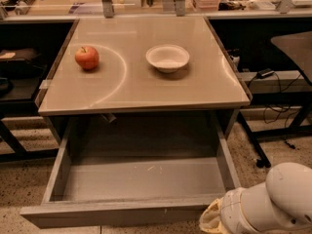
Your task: Close top drawer
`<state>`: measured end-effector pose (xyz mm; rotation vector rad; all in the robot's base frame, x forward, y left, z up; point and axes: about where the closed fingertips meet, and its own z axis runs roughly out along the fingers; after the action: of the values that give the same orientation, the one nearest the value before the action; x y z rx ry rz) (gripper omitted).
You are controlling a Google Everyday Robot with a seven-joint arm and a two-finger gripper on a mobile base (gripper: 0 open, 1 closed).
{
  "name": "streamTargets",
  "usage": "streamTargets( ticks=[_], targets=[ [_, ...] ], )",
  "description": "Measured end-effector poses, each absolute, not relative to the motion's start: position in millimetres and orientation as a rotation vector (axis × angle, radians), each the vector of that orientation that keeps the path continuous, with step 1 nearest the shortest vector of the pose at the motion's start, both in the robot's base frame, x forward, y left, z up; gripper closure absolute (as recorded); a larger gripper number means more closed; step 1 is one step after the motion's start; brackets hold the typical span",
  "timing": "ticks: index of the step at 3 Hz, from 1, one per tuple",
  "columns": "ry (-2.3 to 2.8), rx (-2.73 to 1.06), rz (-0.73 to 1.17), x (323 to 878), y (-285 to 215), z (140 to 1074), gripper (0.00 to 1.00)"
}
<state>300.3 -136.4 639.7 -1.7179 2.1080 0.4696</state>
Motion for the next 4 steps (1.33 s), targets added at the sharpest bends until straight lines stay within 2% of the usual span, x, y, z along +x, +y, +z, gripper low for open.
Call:
streamTargets(
  ticks=[3, 4],
  targets=[
    [2.108, -1.718, 0.47, 300.2, -136.4, 639.8, 0.19],
    [2.053, -1.737, 0.478, 311.0, -130.2, 645.9, 0.0]
  ],
)
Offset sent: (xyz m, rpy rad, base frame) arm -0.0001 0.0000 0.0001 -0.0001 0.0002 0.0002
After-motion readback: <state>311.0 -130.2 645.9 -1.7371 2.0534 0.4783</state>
